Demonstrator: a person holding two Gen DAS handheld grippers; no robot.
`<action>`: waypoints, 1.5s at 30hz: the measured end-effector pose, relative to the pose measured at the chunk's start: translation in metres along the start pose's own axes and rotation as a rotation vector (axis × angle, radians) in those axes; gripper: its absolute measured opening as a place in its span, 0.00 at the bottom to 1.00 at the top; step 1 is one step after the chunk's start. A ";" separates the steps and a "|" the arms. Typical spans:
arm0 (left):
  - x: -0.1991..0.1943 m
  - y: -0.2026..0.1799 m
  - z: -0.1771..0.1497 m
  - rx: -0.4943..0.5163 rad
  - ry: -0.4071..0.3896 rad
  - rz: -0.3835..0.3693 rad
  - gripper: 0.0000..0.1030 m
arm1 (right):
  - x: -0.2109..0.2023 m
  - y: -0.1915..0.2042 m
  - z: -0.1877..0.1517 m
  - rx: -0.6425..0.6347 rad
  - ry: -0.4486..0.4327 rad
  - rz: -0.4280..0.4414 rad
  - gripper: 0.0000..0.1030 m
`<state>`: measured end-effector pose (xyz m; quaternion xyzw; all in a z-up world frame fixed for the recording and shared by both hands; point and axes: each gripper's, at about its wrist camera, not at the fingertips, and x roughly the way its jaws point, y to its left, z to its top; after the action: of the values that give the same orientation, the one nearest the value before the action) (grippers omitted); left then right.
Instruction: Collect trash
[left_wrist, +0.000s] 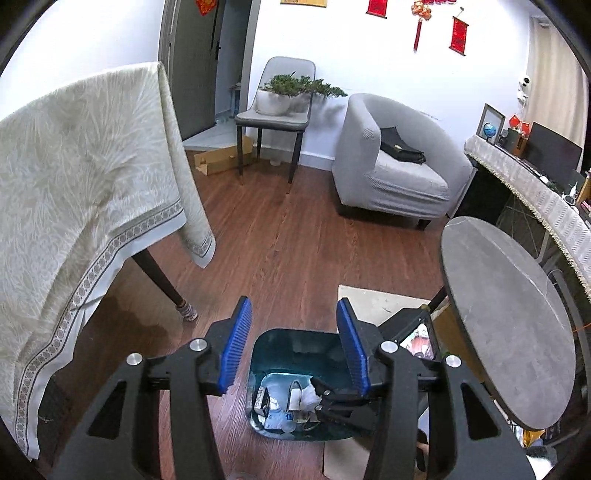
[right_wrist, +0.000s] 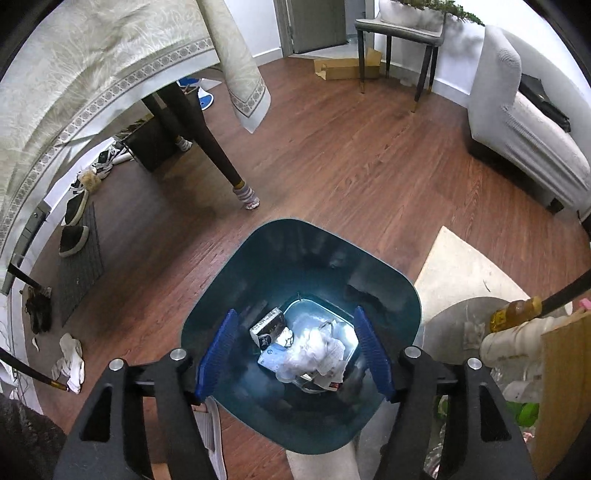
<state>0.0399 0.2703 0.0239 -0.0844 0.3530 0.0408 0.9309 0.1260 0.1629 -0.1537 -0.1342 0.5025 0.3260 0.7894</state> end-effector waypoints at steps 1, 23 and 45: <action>-0.002 -0.002 0.001 0.003 -0.006 -0.003 0.49 | -0.003 0.000 0.000 -0.003 -0.003 0.002 0.65; -0.080 -0.065 -0.004 0.088 -0.214 0.015 0.96 | -0.282 -0.092 -0.043 0.072 -0.472 -0.244 0.87; -0.066 -0.098 -0.047 0.146 -0.236 0.018 0.97 | -0.380 -0.168 -0.190 0.280 -0.671 -0.453 0.97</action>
<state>-0.0270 0.1642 0.0460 -0.0076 0.2441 0.0330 0.9692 -0.0061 -0.2097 0.0742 -0.0193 0.2150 0.0987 0.9714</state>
